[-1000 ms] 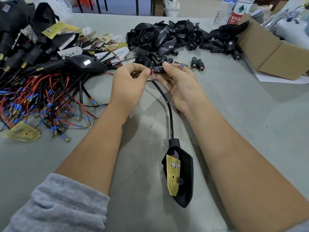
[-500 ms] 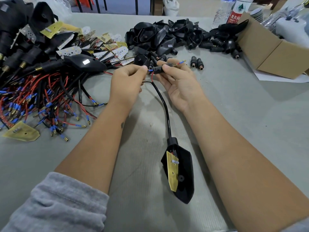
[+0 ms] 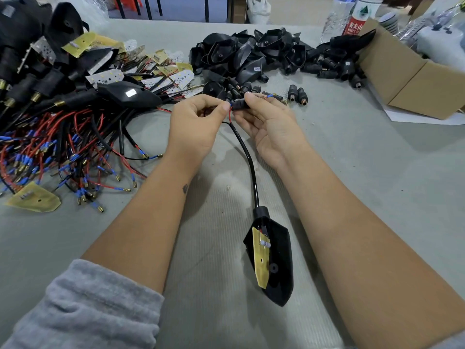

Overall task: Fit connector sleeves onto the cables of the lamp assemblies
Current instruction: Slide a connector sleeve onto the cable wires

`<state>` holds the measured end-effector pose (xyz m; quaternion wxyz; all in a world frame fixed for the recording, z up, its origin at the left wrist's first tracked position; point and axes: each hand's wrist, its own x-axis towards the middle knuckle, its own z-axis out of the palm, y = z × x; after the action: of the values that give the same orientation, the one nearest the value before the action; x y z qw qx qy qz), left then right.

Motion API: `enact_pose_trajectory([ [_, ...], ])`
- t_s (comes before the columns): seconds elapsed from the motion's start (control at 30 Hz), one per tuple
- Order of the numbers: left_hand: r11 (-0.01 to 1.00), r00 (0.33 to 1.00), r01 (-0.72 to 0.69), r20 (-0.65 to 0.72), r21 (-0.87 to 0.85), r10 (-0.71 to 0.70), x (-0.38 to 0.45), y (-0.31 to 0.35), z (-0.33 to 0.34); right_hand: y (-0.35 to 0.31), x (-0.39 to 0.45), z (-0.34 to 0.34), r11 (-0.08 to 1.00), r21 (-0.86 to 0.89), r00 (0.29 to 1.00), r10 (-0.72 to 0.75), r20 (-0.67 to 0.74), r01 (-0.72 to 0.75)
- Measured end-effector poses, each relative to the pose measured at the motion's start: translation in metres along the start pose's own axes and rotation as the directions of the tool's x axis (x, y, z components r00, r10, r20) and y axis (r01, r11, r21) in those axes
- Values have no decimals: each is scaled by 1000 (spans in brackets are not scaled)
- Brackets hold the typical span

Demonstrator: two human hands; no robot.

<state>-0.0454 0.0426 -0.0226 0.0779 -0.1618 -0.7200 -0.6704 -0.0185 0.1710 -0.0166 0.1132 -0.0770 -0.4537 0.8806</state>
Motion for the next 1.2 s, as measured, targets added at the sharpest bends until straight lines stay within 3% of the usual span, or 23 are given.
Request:
enact_pose_trajectory([
  [0.2, 999, 1000, 27, -7, 25, -27, -1, 2, 2, 0, -1, 1, 1000, -30, 1000, -4, -16, 4],
  [0.37, 986, 984, 163, -66, -13, -164, 3, 0, 3, 1, 0, 2, 999, -43, 1000, -1, -26, 0],
  [0.73, 1000, 1000, 20, 1, 21, -20, 0, -3, 4, 0, -3, 2, 1000, 8, 1000, 14, -14, -14],
  [0.97, 983, 983, 173, -42, -66, -176, 5, -4, 4, 0, -1, 1, 1000, 20, 1000, 11, -19, -11],
  [1.2, 994, 994, 112, -12, -9, -112, 2, -4, 4, 1, 0, -1, 1000, -11, 1000, 9, 5, -9],
])
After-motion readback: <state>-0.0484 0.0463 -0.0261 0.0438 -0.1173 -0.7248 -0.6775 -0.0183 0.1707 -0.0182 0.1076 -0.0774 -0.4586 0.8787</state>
